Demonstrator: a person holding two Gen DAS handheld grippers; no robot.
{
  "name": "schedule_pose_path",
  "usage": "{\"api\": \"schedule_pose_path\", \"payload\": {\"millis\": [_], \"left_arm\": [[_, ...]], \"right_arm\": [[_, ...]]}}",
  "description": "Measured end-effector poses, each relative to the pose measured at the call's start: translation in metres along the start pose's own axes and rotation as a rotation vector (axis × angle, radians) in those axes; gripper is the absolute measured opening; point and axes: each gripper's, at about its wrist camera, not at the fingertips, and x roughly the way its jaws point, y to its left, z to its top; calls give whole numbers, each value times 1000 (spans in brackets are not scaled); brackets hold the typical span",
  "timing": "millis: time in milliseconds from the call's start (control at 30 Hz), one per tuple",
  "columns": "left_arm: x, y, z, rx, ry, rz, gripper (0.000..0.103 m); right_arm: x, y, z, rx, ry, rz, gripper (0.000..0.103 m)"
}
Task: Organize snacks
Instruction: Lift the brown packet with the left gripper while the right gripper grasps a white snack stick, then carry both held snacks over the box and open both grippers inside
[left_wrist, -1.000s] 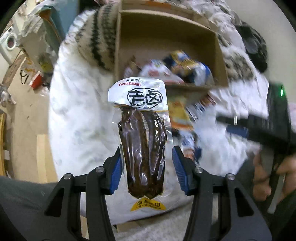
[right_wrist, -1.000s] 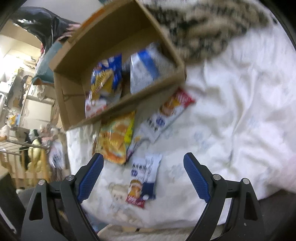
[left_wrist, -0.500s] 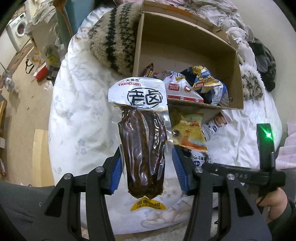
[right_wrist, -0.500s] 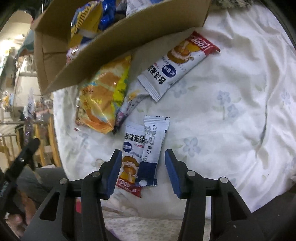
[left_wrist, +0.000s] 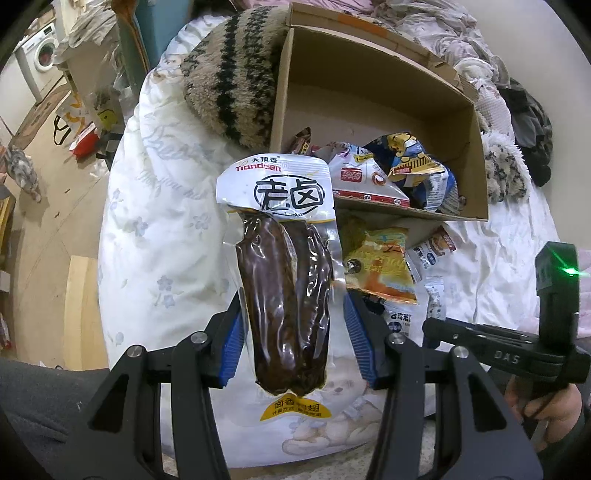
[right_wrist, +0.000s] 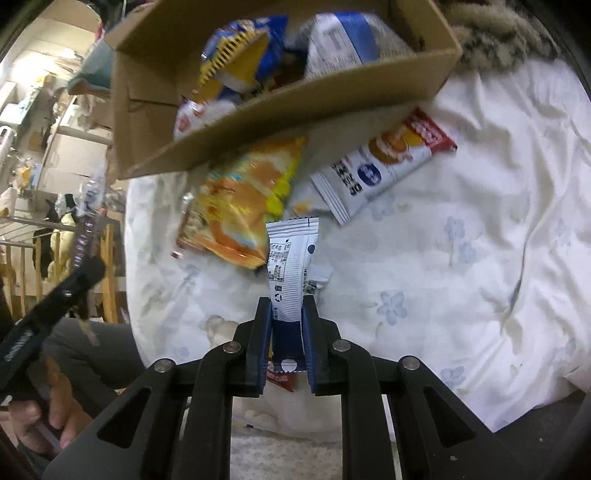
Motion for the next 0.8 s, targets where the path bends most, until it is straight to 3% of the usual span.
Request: {"api": "schedule_pose_path", "payload": {"millis": [433,800], "left_arm": [[-24,-1,3,3,-113,11,47],[-33,0,27,7,-145,12,47]], "right_arm": [[-47,31,6,-114,-189,192,17],[-91,33,32,-95,-345,212,17]]}}
